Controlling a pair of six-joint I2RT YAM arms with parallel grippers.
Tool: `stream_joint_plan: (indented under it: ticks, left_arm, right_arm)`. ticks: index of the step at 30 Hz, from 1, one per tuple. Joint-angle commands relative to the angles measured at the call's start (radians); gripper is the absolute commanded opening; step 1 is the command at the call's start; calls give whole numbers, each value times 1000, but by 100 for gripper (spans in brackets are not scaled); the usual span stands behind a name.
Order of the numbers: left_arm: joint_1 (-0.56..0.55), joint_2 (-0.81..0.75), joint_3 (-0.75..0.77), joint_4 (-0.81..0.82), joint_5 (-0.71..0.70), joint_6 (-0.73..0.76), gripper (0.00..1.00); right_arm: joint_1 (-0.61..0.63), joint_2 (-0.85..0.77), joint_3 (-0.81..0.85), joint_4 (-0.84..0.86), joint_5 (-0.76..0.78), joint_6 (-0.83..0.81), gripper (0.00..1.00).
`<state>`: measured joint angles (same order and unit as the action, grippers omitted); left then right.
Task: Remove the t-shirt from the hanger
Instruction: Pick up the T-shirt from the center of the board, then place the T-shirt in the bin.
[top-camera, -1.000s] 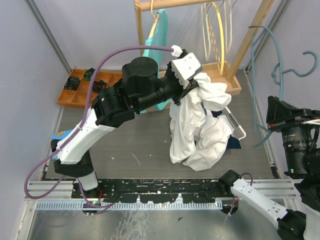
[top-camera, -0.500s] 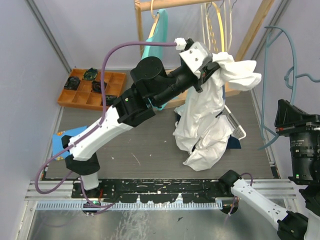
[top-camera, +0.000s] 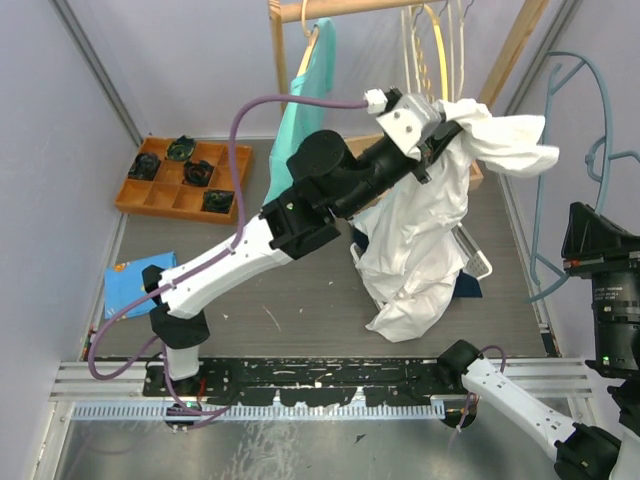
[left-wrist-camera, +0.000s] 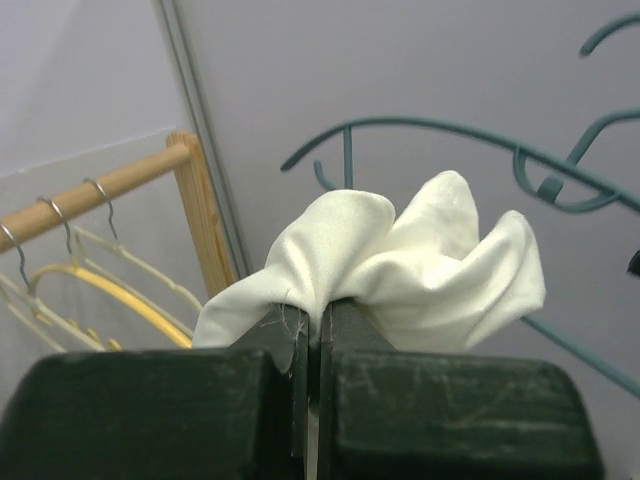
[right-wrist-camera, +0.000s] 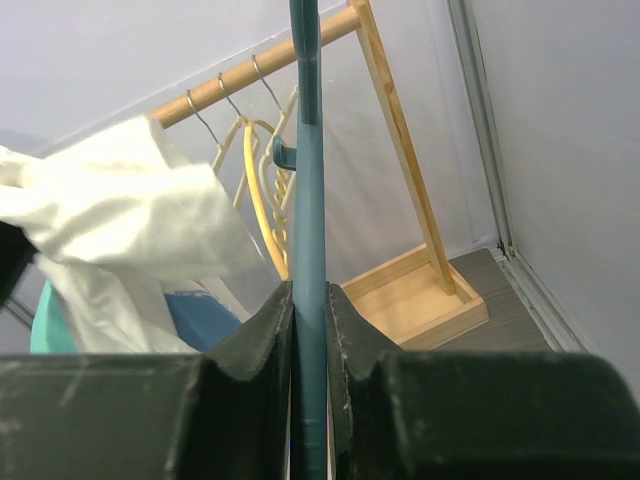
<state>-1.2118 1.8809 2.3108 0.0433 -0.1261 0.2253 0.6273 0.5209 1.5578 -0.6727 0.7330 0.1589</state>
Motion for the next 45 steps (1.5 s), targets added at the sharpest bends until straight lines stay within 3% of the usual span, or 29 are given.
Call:
stream_joint_plan:
  ticks: [1,10,18,23,32,37,45]
  left_arm:
    - [-6,-51,-177,129,-59,4,0]
    - [-5,-125,-483,202,-142,-8,0]
    - [-12,-187,-641,-33,-201,-37,0]
    - [-27,-111,-612,-255,-198,-71,0]
    - [-29,90,-478,-424,-145,-130,0]
    - [-26,238,-344,-525,-130,-161,20]
    - [7,349,-306,-561,-65,-262,21]
  right_arm:
    - [2,-3,47,25,10,-7,1]
    - [3,6,74,3,7,-11,1]
    - [3,23,85,1,-17,-10,0]
    - [3,33,85,1,-43,-13,0]
    - [2,48,112,2,-79,-26,1]
    - [2,65,156,-14,-102,-30,1]
    - [-1,88,222,-36,-135,-38,1]
